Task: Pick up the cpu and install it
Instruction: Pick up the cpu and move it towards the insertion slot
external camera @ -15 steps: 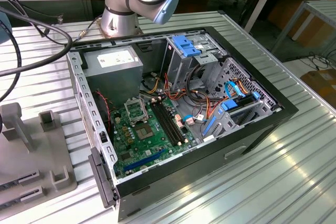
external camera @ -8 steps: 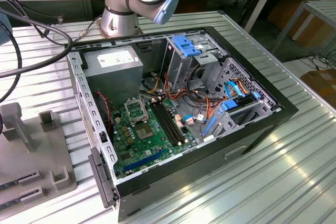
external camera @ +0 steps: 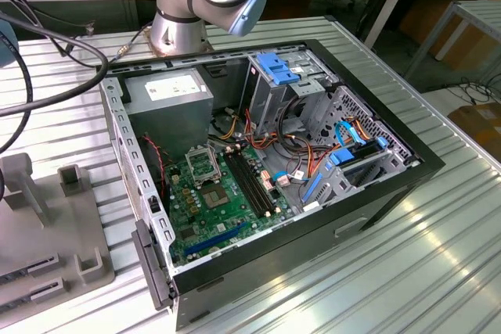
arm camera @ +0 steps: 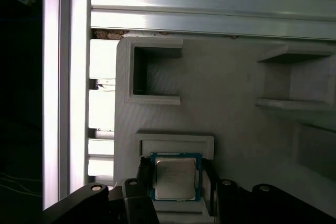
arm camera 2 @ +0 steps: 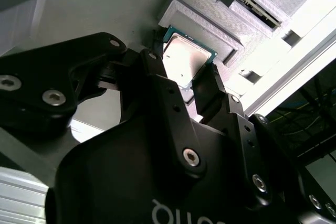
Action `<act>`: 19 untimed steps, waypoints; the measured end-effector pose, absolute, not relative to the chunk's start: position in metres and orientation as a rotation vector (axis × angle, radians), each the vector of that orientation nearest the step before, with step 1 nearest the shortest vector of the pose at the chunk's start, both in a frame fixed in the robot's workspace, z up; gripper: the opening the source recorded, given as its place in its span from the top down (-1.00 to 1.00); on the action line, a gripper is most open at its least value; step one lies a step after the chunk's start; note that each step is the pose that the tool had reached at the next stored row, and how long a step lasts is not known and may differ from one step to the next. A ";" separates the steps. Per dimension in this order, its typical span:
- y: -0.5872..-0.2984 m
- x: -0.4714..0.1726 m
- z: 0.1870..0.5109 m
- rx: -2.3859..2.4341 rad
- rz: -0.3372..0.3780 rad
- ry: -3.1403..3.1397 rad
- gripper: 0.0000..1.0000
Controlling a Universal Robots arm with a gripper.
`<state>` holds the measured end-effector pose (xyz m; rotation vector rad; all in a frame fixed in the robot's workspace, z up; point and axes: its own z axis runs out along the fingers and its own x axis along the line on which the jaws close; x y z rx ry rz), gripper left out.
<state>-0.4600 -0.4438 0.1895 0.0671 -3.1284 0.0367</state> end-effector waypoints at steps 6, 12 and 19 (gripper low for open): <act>-0.444 -0.460 0.195 0.067 0.037 -3.127 0.05; -0.444 -0.459 0.193 0.067 0.038 -3.126 0.05; -0.444 -0.459 0.192 0.067 0.038 -3.127 0.05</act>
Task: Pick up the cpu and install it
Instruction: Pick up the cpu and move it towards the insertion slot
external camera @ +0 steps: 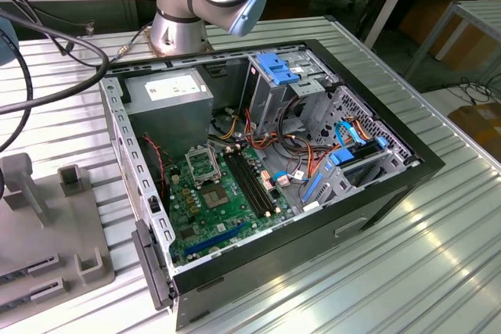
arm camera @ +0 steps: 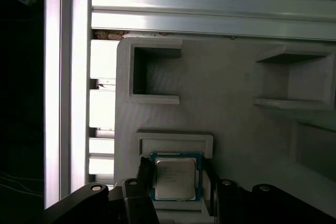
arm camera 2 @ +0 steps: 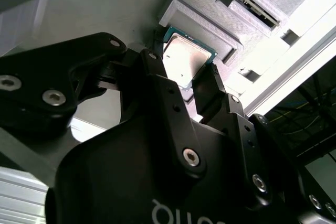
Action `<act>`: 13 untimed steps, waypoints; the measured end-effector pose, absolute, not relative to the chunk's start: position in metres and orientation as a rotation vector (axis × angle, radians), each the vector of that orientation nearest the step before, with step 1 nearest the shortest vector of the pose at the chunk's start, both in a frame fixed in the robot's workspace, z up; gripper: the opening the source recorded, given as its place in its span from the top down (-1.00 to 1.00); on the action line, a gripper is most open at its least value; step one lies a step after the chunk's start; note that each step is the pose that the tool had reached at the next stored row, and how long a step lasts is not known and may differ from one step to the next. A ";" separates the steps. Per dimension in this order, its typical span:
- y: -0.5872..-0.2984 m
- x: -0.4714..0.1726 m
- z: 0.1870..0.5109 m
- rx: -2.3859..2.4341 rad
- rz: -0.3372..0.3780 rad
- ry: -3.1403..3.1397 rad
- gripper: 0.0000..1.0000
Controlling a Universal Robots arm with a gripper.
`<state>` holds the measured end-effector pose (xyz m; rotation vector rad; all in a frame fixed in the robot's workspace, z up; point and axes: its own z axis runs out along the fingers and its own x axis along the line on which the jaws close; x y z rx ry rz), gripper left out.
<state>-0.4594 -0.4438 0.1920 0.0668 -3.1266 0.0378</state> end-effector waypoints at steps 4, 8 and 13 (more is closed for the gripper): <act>-0.444 -0.459 0.192 0.067 0.038 -3.127 0.05; -0.444 -0.459 0.192 0.067 0.038 -3.127 0.03; -0.444 -0.459 0.192 0.067 0.038 -3.127 -0.09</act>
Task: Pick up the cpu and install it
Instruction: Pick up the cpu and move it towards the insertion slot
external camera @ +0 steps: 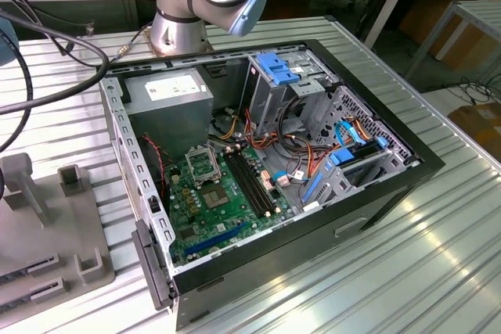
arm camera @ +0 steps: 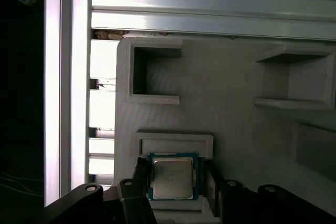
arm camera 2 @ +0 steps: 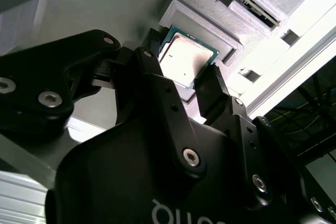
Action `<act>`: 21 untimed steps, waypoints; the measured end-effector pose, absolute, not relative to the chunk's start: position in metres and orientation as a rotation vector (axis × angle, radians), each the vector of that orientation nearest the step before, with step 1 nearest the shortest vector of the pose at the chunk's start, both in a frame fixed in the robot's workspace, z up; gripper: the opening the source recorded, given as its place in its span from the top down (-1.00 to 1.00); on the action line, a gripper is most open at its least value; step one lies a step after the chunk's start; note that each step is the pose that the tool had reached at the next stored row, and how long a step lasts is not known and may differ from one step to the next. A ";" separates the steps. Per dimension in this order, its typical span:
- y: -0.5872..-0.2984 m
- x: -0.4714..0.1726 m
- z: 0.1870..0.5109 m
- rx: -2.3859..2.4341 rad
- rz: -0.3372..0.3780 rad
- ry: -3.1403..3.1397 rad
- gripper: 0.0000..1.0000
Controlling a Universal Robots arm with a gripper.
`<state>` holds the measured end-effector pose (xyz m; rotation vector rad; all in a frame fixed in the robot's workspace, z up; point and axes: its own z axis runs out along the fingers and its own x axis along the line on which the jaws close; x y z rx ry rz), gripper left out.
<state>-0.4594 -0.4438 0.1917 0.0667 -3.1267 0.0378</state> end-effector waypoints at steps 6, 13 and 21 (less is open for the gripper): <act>-0.444 -0.459 0.192 0.067 0.038 -3.127 -0.07; -0.444 -0.459 0.192 0.067 0.038 -3.127 0.06; -0.444 -0.459 0.203 0.067 0.038 -3.127 0.06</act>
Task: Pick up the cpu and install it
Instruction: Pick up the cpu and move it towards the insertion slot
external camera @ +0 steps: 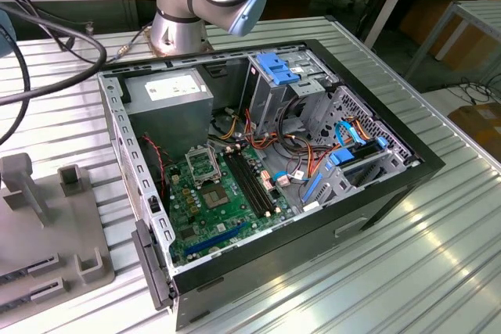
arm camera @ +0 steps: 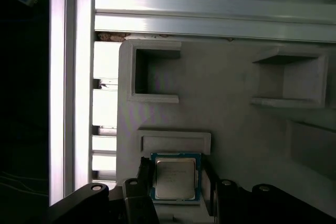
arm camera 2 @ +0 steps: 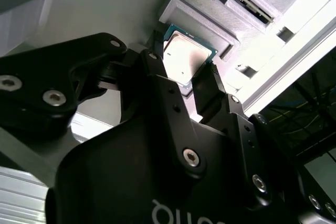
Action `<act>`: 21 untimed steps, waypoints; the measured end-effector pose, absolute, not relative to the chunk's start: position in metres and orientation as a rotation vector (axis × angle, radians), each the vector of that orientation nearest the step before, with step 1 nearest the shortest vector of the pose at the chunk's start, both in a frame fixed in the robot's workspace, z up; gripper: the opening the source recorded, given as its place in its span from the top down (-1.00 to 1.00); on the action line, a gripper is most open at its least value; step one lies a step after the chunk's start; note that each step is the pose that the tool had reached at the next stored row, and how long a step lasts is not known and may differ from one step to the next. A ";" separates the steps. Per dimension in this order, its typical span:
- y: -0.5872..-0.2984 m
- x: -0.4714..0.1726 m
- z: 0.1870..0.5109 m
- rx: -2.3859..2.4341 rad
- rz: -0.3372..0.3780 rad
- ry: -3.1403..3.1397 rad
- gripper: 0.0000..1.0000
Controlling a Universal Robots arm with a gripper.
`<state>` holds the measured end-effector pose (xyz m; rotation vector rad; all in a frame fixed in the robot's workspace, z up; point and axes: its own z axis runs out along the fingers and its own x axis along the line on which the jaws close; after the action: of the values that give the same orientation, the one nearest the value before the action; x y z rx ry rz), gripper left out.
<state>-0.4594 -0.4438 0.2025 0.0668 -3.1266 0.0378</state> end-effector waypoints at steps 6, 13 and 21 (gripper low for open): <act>-0.444 -0.459 0.212 0.067 0.038 -3.127 0.06; -0.444 -0.459 0.216 0.067 0.037 -3.127 0.06; -0.444 -0.459 0.219 0.067 0.037 -3.127 0.06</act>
<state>-0.4594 -0.4438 0.2185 0.0668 -3.1267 0.0371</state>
